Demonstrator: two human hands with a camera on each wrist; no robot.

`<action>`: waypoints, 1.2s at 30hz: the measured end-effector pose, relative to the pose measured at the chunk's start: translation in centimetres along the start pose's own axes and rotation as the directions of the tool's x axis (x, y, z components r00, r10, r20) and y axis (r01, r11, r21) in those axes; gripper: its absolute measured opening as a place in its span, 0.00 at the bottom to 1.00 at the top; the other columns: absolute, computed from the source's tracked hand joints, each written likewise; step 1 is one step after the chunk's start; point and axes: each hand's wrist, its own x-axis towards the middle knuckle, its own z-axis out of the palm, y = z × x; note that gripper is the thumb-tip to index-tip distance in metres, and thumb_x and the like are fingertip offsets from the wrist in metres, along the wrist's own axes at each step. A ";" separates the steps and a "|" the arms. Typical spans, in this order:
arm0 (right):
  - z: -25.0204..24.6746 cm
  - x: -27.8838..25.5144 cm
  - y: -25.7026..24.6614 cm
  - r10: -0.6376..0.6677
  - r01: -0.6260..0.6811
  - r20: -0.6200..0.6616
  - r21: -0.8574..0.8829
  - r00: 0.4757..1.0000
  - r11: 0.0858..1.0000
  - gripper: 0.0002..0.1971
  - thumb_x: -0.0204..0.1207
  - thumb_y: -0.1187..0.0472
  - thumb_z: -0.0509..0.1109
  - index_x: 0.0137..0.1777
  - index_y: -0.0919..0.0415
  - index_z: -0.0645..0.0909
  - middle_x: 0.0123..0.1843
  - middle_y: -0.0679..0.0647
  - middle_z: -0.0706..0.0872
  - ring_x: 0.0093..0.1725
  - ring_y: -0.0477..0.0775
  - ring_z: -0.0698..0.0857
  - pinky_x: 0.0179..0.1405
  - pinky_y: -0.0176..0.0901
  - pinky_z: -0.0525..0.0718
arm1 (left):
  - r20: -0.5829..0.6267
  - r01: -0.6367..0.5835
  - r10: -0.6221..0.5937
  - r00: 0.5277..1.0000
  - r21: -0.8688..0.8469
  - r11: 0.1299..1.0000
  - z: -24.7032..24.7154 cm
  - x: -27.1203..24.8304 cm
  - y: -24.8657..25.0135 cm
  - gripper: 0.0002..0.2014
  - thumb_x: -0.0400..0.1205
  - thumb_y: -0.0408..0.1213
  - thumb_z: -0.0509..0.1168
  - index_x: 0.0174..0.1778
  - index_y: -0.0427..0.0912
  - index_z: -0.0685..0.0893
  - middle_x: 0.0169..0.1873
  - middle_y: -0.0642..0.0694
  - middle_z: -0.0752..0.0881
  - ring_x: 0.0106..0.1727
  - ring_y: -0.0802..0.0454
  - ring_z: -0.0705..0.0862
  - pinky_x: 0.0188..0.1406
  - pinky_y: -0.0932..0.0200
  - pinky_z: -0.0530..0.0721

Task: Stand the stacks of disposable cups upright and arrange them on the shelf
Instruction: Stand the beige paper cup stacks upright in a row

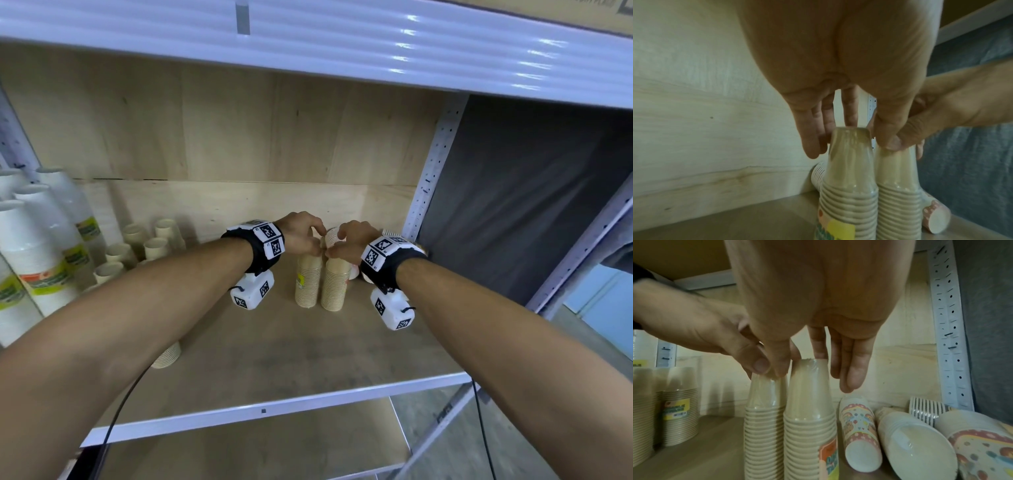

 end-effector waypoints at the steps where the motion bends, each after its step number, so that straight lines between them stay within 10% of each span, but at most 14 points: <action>1: -0.2 -0.3 0.0 -0.016 0.016 -0.003 -0.006 1.000 1.000 0.23 0.74 0.51 0.73 0.66 0.60 0.79 0.61 0.55 0.83 0.61 0.57 0.84 0.48 0.42 0.79 | 0.008 -0.004 0.004 1.000 0.001 1.000 -0.1 0.0 0.0 0.21 0.77 0.44 0.73 0.66 0.51 0.83 0.56 0.48 0.83 0.56 0.49 0.82 0.53 0.58 0.79; 7: -0.1 0.2 -0.8 -0.038 0.038 0.003 -0.158 0.999 0.987 0.16 0.77 0.59 0.71 0.63 0.62 0.83 0.62 0.54 0.85 0.61 0.55 0.85 0.26 0.36 0.66 | -0.028 -0.021 0.021 0.999 0.031 0.999 0.1 0.3 0.0 0.14 0.77 0.42 0.72 0.59 0.47 0.89 0.53 0.46 0.85 0.52 0.50 0.83 0.50 0.59 0.80; 15: -0.8 0.0 -0.2 -0.049 0.051 0.043 -0.057 0.998 0.997 0.26 0.75 0.51 0.73 0.71 0.59 0.77 0.68 0.55 0.80 0.65 0.57 0.81 0.51 0.42 0.78 | 0.005 -0.006 0.006 1.000 0.004 1.000 0.1 0.5 0.0 0.19 0.76 0.45 0.73 0.64 0.50 0.85 0.53 0.48 0.83 0.55 0.49 0.82 0.52 0.58 0.79; 24: -0.5 0.7 -0.5 -0.049 0.053 0.061 -0.054 0.997 0.997 0.22 0.72 0.49 0.76 0.55 0.67 0.84 0.51 0.59 0.88 0.47 0.56 0.85 0.26 0.36 0.72 | -0.022 0.004 -0.003 1.000 0.044 0.999 0.2 1.1 0.0 0.15 0.75 0.46 0.76 0.55 0.46 0.89 0.51 0.46 0.87 0.49 0.50 0.84 0.43 0.62 0.78; 30: -0.9 0.4 0.0 -0.090 0.095 0.059 -0.081 0.994 0.992 0.28 0.75 0.52 0.73 0.73 0.60 0.75 0.72 0.55 0.77 0.69 0.57 0.79 0.57 0.43 0.77 | 0.042 0.007 -0.010 0.999 0.063 0.998 -0.1 1.0 0.3 0.21 0.75 0.42 0.75 0.65 0.51 0.84 0.57 0.49 0.82 0.56 0.50 0.82 0.50 0.59 0.80; 36: -0.6 1.0 -0.3 -0.094 0.104 0.095 -0.101 0.991 0.989 0.19 0.75 0.62 0.72 0.67 0.60 0.82 0.66 0.56 0.82 0.62 0.57 0.83 0.46 0.40 0.77 | 0.049 -0.018 0.013 0.999 0.103 0.994 -0.1 0.8 1.0 0.20 0.77 0.35 0.71 0.67 0.46 0.85 0.65 0.47 0.84 0.64 0.49 0.82 0.55 0.60 0.79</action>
